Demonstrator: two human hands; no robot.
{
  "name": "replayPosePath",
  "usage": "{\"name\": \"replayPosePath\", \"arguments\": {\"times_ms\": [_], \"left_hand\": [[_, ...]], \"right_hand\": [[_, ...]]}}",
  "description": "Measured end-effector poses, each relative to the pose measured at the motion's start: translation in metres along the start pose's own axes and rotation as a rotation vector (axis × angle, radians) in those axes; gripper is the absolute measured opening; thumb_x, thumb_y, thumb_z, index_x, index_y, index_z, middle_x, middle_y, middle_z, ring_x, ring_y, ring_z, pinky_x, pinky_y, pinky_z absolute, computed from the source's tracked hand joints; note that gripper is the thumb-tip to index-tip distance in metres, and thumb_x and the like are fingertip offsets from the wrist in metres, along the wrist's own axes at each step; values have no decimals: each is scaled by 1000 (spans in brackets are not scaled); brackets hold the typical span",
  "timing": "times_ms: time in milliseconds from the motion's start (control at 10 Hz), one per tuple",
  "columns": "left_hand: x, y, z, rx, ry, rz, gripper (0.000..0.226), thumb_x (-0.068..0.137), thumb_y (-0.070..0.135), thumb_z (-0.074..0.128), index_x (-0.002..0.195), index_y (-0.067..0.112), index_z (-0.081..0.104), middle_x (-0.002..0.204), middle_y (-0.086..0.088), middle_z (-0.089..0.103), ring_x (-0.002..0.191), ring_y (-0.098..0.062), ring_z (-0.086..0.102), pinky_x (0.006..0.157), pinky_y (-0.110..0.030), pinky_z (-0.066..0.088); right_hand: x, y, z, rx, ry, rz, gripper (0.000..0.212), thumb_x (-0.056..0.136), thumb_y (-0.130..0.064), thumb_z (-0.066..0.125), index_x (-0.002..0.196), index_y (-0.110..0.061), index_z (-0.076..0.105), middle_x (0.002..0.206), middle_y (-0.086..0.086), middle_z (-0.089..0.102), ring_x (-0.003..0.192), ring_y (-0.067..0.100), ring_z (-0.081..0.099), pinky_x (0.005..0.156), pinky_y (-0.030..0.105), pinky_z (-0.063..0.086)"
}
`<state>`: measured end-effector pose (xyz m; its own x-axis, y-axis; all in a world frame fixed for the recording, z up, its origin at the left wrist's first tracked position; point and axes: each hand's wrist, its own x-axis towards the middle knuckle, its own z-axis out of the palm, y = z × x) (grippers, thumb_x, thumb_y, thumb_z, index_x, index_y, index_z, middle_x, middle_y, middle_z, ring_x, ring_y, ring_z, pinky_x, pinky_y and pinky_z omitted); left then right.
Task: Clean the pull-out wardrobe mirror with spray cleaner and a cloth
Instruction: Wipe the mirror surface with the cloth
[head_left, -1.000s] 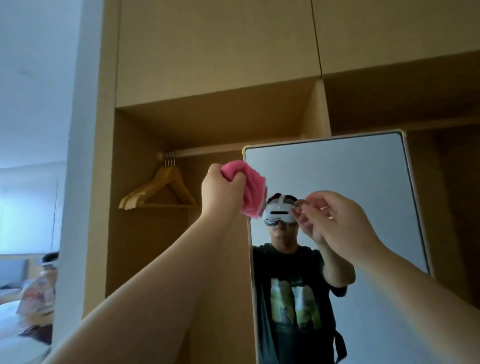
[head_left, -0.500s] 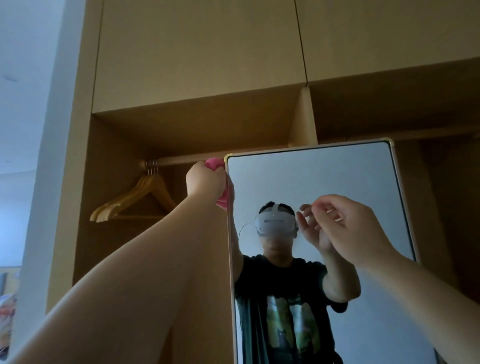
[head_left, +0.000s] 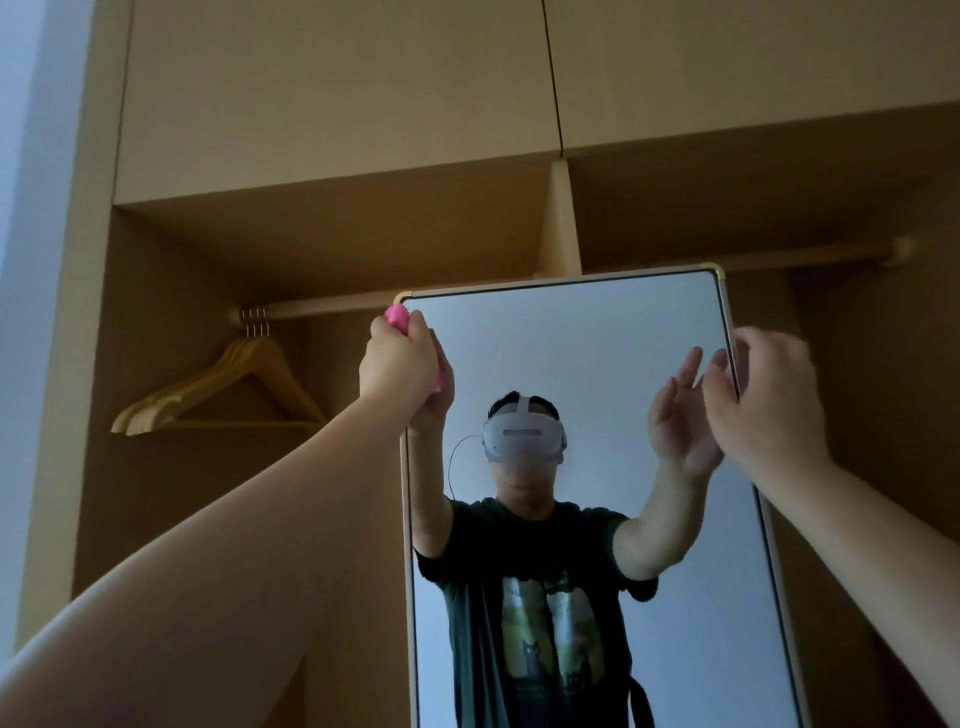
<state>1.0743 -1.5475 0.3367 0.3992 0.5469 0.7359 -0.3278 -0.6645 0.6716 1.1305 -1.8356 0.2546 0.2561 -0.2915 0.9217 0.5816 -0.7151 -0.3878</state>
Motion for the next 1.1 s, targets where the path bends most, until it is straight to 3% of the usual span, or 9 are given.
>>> {"name": "replayPosePath", "arguments": {"times_ms": [100,200,300,600,700,800,900,1000,1100], "left_hand": [[-4,-5,2,-17,4,6,49,102,41,31,141,12,36,105,-2,53,71,-13,52,59,-24,41],[-7,-12,3,-30,-4,3,47,102,40,32,141,13,37,113,-5,59,82,-17,59,65,-28,47],[-11,-20,3,-44,-24,11,42,103,36,31,138,12,38,101,-2,56,72,-10,57,56,-21,45],[-27,-46,9,-46,-14,68,31,102,20,38,130,8,43,88,6,48,86,-16,54,52,-11,46],[-31,-56,8,-25,-41,77,31,100,19,37,130,11,43,90,4,48,77,-9,52,60,6,37],[-28,-70,12,-37,-74,61,13,99,19,38,112,20,42,84,6,48,81,21,52,63,10,32],[-24,-86,20,-78,-111,79,21,97,18,39,116,14,47,82,8,47,85,40,32,68,13,26],[-28,-92,24,-248,-100,73,45,97,29,25,124,3,50,81,5,48,87,39,33,77,12,-2],[-37,-98,23,-434,-49,129,85,72,61,23,122,-1,52,82,2,51,81,32,45,81,7,-5]], "right_hand": [[2,5,0,68,-140,229,54,100,-34,43,146,-9,31,146,18,40,130,35,45,99,44,43],[-3,12,7,147,-248,295,39,102,-33,37,124,-2,46,108,19,61,100,34,61,70,32,44],[-11,20,14,204,-250,267,33,102,-33,37,98,-2,50,75,8,52,67,17,53,53,26,34],[-21,31,17,238,-242,222,33,100,-32,42,89,-2,49,74,11,51,66,18,51,55,25,35],[-27,34,15,239,-249,214,32,100,-31,42,89,-2,49,73,10,51,65,16,50,55,25,35],[-35,38,15,235,-259,212,33,100,-32,43,90,-2,50,73,9,51,66,17,51,55,28,36],[-41,44,17,242,-266,222,32,99,-32,44,91,-1,50,74,9,53,67,18,52,57,29,36],[-48,46,17,243,-279,230,31,99,-33,44,92,-3,50,75,8,54,70,16,54,58,29,36],[-54,47,17,247,-278,242,30,99,-32,45,92,-4,49,77,8,54,69,14,53,58,30,37]]}}
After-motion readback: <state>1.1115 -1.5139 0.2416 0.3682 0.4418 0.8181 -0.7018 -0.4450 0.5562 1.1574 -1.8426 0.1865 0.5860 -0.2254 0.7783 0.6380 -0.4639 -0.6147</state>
